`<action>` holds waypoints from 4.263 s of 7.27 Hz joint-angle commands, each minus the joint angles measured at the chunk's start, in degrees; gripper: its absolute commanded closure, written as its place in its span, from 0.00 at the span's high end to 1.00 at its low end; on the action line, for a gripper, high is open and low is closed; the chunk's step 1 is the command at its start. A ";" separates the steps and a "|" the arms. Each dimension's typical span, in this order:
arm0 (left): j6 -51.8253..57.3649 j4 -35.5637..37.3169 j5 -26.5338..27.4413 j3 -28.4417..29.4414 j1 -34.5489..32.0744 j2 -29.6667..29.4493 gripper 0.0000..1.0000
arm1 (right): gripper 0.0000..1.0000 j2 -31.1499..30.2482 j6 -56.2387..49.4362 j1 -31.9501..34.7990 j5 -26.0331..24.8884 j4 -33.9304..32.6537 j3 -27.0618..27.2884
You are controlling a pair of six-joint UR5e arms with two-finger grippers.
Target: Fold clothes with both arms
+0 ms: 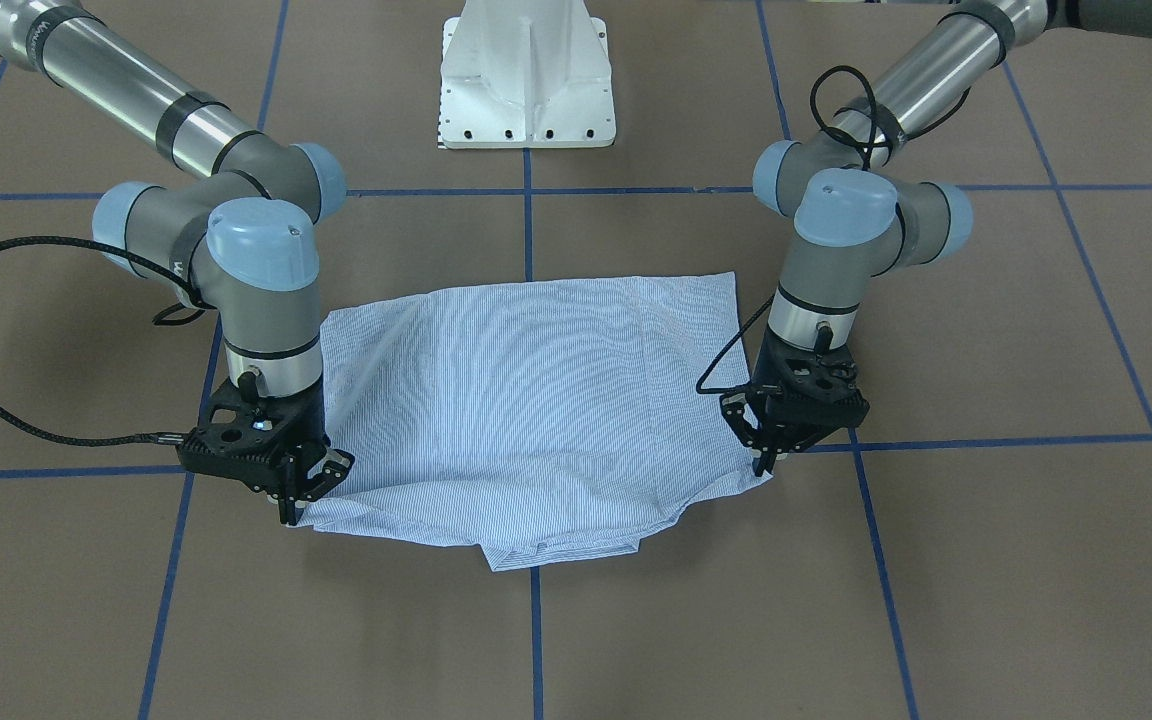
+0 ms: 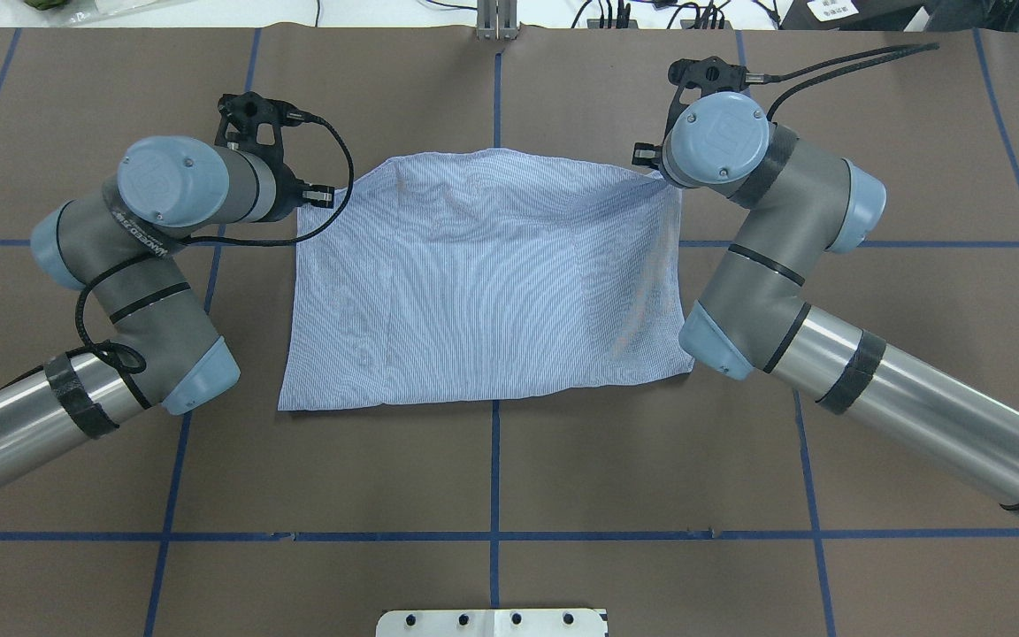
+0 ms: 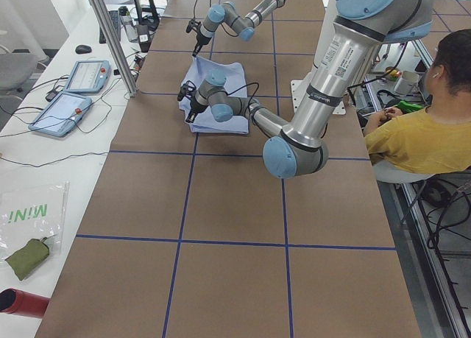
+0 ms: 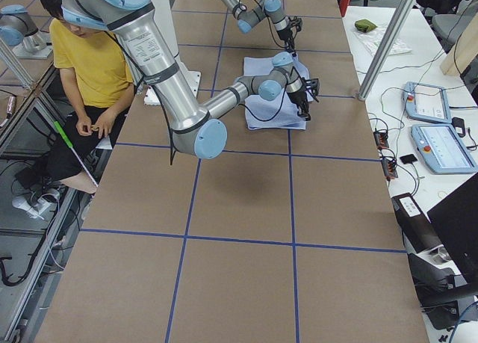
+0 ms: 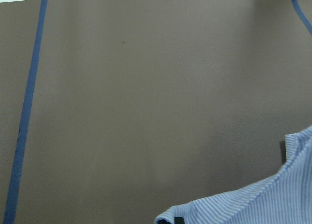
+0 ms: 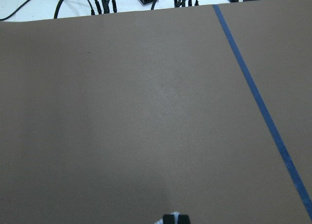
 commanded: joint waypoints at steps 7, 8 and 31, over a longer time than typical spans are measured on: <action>-11.99 -12.26 -4.21 -19.16 12.18 21.46 1.00 | 1.00 -4.89 0.31 0.28 7.64 -0.30 12.13; -13.84 -13.70 -2.87 -19.07 13.96 22.72 1.00 | 1.00 -4.89 0.49 0.19 7.55 -0.30 12.39; 9.34 -12.04 2.25 37.49 -10.10 -22.06 0.00 | 1.00 -3.49 9.79 -9.38 1.40 -0.65 17.84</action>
